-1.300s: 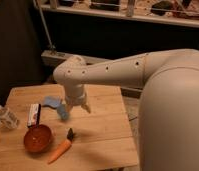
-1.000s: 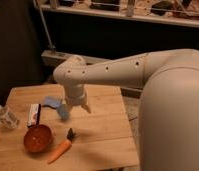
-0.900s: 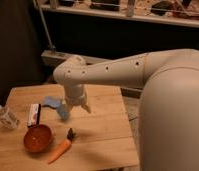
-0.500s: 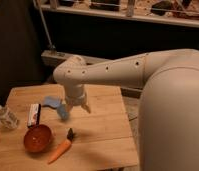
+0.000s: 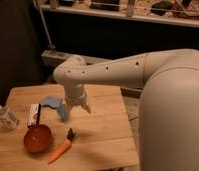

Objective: Place the white sponge in the ceramic bowl

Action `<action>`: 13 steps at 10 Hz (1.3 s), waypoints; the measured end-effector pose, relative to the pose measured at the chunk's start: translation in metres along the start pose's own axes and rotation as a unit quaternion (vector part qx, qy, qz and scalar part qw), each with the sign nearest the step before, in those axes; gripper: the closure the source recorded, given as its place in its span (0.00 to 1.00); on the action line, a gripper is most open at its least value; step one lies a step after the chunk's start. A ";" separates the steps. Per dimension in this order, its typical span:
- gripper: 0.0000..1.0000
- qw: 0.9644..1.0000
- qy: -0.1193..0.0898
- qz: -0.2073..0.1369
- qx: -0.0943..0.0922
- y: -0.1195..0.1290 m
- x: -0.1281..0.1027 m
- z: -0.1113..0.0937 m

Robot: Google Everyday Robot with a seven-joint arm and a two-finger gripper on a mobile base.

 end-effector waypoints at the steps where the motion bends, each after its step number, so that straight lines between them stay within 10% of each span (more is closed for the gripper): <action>1: 0.35 1.000 0.000 0.000 0.000 0.000 0.000 0.000; 10: 0.35 0.999 -0.009 -0.029 -0.015 0.007 -0.009 0.001; 13: 0.35 0.986 -0.042 -0.153 -0.049 0.028 -0.037 0.008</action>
